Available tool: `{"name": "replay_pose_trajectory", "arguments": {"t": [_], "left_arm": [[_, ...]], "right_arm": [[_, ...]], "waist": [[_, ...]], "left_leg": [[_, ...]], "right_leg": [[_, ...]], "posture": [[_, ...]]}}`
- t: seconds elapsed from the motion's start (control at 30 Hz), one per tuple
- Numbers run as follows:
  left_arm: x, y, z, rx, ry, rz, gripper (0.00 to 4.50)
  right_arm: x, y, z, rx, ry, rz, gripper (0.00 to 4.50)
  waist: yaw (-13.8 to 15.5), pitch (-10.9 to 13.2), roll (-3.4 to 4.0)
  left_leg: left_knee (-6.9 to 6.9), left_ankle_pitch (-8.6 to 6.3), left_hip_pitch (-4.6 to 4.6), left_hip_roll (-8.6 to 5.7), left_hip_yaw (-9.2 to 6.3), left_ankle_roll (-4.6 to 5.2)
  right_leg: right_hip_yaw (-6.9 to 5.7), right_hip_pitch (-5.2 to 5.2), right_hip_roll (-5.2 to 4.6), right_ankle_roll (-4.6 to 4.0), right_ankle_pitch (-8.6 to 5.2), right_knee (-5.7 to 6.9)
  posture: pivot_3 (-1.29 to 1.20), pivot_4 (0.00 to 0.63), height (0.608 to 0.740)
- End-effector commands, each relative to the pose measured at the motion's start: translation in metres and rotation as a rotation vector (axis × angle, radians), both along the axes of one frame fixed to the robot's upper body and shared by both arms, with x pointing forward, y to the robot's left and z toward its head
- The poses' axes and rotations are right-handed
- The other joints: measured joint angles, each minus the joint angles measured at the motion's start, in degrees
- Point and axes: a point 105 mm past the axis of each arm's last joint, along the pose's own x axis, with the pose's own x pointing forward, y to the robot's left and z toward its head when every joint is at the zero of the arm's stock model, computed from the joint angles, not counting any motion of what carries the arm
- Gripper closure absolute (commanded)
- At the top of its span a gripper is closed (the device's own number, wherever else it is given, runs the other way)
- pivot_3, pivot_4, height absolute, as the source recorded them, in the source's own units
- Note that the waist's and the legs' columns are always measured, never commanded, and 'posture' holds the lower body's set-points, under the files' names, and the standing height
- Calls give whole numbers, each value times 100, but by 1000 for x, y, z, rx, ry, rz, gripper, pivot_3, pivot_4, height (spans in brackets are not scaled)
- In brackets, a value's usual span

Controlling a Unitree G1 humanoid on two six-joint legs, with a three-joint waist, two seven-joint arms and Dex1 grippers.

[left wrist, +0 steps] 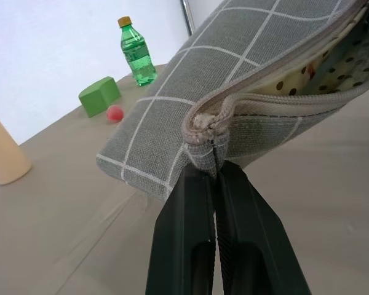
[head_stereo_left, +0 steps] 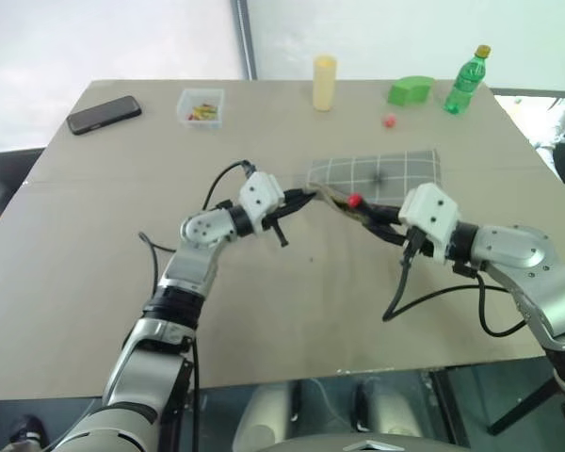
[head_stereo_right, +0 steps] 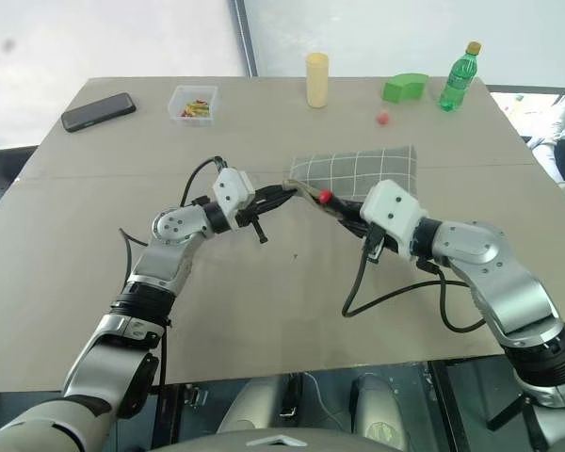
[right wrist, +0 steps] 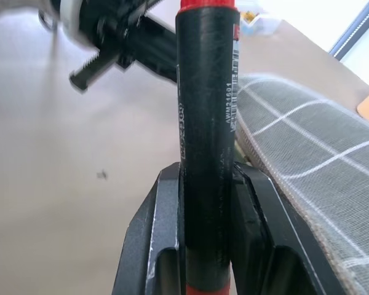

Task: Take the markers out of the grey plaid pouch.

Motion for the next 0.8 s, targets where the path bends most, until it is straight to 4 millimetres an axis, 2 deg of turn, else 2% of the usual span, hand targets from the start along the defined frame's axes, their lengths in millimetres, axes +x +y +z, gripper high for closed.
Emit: {"name": "replay_pose_trajectory", "arguments": {"t": [0.03,0.23,0.6,0.7,0.8], "left_arm": [[7,29,7,-33,14,96,4500],[4,29,5,-27,42,94,4500],[-4,43,-4,36,34,118,4500],[-5,45,-5,46,27,116,4500],[-4,47,-6,53,22,117,4500]], "right_arm": [[5,-20,22,181,21,-94,4083],[10,-29,27,445,149,-157,4083],[0,-76,93,963,183,-195,4084],[-1,-97,113,1185,183,-200,4084],[1,-114,122,1334,189,-218,4084]], "waist": [[-6,0,0],[-9,0,1],[-8,1,4],[-16,1,4],[-10,1,4]], "left_leg": [[0,0,0,-1,0,0],[-2,-1,1,-1,-2,1],[-6,-6,1,1,-3,8],[-8,-6,1,4,-3,8],[-9,-12,1,5,-1,19]], "right_leg": [[1,0,0,0,0,0],[1,-2,-2,-1,0,0],[17,-7,-27,-2,0,0],[24,-8,-25,-2,0,0],[25,-7,-20,-2,0,1]], "posture": [[0,150,736],[0,150,736],[0,150,736],[0,150,736],[0,150,736]]}}
